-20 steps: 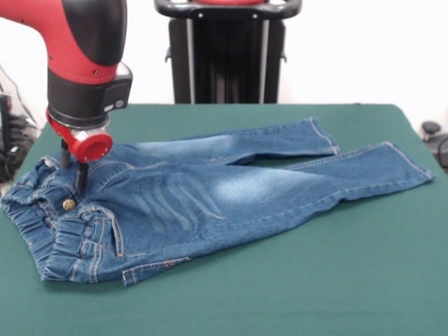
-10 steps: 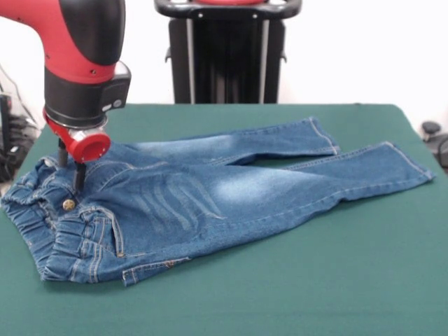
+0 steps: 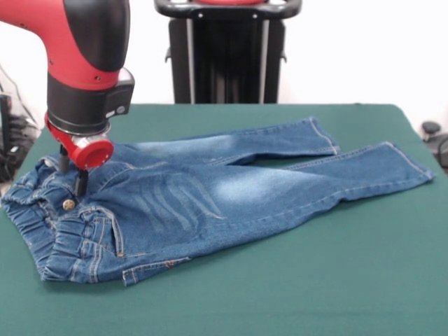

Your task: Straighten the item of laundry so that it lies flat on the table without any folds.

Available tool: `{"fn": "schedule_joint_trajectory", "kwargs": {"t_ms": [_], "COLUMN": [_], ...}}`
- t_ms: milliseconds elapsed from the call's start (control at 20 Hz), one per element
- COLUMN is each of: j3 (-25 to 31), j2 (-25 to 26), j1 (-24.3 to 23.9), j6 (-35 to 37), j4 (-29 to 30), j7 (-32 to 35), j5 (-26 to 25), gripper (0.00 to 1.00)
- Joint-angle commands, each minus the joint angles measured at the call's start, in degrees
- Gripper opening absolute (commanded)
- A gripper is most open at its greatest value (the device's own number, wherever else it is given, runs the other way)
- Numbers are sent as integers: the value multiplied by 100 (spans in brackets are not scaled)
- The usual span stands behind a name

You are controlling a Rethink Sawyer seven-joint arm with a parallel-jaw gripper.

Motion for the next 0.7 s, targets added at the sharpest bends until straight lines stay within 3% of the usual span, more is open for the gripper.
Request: {"fn": "schedule_joint_trajectory", "kwargs": {"t_ms": [50,700], "j3": [471,170], "j2": [360,599], "j1": [245,438], "j6": [51,-265], "j4": [-105,-309], "j7": [-454,-120], "j5": [-179,-364], "gripper": [100,100]}}
